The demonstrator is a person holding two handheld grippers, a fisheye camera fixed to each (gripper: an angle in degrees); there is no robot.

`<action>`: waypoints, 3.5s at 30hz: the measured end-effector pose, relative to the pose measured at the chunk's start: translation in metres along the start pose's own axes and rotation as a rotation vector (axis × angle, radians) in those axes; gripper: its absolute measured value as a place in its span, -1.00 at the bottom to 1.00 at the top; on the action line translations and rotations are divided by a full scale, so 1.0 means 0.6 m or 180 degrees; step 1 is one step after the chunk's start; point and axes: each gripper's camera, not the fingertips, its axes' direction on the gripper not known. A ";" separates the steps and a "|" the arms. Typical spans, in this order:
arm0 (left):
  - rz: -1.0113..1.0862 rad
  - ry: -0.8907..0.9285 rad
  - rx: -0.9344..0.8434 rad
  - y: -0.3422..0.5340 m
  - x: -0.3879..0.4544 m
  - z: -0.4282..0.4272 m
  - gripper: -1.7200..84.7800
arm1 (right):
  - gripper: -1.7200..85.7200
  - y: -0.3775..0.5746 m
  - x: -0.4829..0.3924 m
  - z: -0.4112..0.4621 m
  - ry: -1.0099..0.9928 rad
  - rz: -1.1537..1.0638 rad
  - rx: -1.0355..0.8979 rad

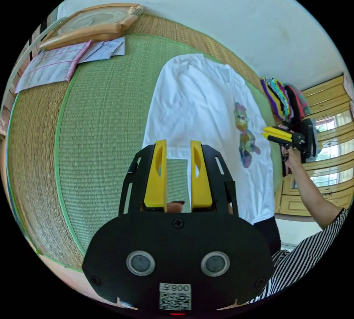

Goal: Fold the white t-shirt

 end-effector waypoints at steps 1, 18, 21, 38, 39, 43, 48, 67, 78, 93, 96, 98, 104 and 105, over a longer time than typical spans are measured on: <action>0.0013 -0.0171 -0.0059 -0.013 0.007 0.005 -0.80 | -0.77 -0.020 -0.005 0.017 -0.0005 -0.0014 -0.0038; 0.0182 -0.0732 -0.0078 -0.137 0.034 -0.062 -0.96 | -0.95 -0.134 -0.015 0.098 -0.0256 0.0161 -0.0028; 0.0239 -0.0946 -0.0026 -0.162 0.030 -0.092 -0.96 | -0.96 -0.141 -0.003 0.076 -0.0320 0.0183 0.0065; -0.0257 -0.0667 0.0468 -0.228 -0.054 -0.162 -0.96 | -0.96 -0.067 0.338 -0.028 0.0224 0.1932 0.0129; -0.0173 -0.0535 0.0442 -0.222 -0.046 -0.149 -0.96 | -0.96 -0.063 0.336 -0.022 0.0139 0.1936 0.0164; 0.0073 -0.0500 0.0240 -0.211 -0.025 -0.105 -0.96 | -0.97 -0.072 0.254 0.036 -0.0121 0.1525 0.0265; 0.0062 -0.0709 0.0100 -0.211 -0.032 -0.075 -0.96 | -0.97 -0.078 0.164 0.113 -0.0243 0.1196 0.0107; -0.0022 -0.0482 0.0241 -0.149 -0.108 -0.057 -0.96 | -0.96 0.098 0.038 0.129 -0.0283 0.1392 -0.0042; -0.0142 -0.0548 0.0346 -0.123 -0.152 -0.029 -0.96 | -0.96 -0.018 0.080 0.207 0.0043 0.1573 -0.0029; 0.0223 -0.0544 0.0484 -0.225 -0.139 0.075 -0.96 | -0.96 -0.082 -0.021 0.195 0.0019 0.1101 0.0553; 0.0163 -0.0562 0.0480 -0.238 -0.148 0.101 -0.96 | -0.96 -0.115 -0.010 0.248 0.0020 0.1162 0.0290; 0.0152 -0.0559 0.0494 -0.244 -0.154 0.111 -0.96 | -0.96 -0.114 0.010 0.251 -0.0027 0.1245 0.0419; 0.0109 -0.0508 0.0559 -0.232 -0.168 0.131 -0.96 | -0.96 -0.083 0.019 0.235 0.0132 0.1304 0.0467; 0.0142 -0.0399 0.0595 -0.217 -0.168 0.130 -0.96 | -0.96 -0.074 0.016 0.230 0.0124 0.1295 0.0505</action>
